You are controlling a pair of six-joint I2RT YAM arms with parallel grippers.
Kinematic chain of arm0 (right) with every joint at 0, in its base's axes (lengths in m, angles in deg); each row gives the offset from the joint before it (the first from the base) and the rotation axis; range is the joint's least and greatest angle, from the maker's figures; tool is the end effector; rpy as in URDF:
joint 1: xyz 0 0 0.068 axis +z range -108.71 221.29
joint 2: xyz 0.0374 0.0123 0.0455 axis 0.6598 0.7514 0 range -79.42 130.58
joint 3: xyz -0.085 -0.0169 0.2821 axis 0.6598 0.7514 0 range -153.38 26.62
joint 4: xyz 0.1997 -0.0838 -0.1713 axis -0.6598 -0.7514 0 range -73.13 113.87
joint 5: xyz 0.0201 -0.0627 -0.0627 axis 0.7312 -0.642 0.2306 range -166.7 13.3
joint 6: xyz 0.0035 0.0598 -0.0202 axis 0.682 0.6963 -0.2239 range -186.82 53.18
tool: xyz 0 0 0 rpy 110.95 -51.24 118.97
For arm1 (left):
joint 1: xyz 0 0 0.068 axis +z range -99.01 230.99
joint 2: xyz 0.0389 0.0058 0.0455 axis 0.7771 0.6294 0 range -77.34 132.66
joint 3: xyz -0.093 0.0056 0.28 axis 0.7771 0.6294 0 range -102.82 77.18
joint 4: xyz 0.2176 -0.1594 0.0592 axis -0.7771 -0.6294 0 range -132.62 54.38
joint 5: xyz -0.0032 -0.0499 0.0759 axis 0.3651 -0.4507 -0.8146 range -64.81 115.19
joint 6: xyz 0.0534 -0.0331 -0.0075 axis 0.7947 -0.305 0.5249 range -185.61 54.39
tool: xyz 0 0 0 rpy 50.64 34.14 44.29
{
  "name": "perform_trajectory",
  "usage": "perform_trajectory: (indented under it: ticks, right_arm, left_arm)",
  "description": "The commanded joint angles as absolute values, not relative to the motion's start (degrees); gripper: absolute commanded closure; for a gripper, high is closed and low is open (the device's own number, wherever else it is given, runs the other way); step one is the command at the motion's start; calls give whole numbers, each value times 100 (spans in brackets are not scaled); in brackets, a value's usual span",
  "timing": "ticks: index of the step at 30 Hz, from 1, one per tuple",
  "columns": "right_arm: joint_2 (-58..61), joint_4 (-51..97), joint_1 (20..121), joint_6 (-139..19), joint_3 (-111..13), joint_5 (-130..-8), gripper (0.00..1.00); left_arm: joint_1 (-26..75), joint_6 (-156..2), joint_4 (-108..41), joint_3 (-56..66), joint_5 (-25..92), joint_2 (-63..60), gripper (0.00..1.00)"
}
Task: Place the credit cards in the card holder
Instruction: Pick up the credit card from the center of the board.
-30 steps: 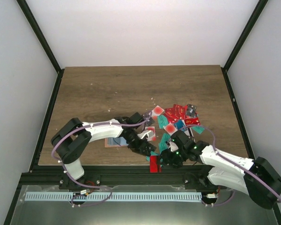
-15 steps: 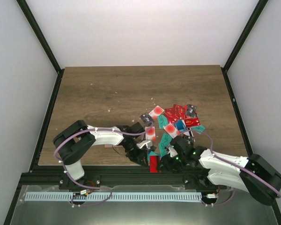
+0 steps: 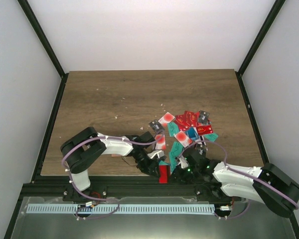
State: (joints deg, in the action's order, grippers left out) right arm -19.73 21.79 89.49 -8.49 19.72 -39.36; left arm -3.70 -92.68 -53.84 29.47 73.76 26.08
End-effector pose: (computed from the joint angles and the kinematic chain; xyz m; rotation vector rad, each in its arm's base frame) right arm 0.0748 0.1280 0.0979 0.0496 -2.7268 -1.2361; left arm 0.1507 -0.2759 0.1091 -0.7707 -2.4509 1.1114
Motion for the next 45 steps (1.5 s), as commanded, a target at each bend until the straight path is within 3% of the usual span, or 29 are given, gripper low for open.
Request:
perform_trajectory:
  ticks: [1, 5, 13, 20, 26, 32, 45]
  right_arm:
    - [-2036, 2186, 9003, -816, 1970, -3853, 88]
    - [-2300, 1591, 9006, -931, 1697, -3919, 99]
    - [-2919, 247, 8958, -1325, 642, -4161, 99]
    - [-2550, -205, 8370, -2106, -593, -3995, 99]
    - [-1957, 593, 7824, -2670, -1424, -2933, 99]
    - [-1615, 1931, 7731, -2522, -1825, -1727, 99]
    - [-1402, 3127, 7688, -1979, -2033, -1095, 99]
  left_arm:
    - [-376, -9347, -5146, 3008, 7300, 2581, 72]
    - [-337, -9335, -5416, 2899, 7024, 2300, 74]
    - [377, -9193, -6619, 2332, 6289, 965, 73]
    - [1608, -8843, -7559, 1990, 6274, -82, 72]
    - [2567, -8438, -7813, 1864, 7041, -637, 71]
    - [2936, -8911, -6965, 2081, 8096, -1259, 64]
    - [2999, -10344, -5022, 2720, 8974, -1889, 57]
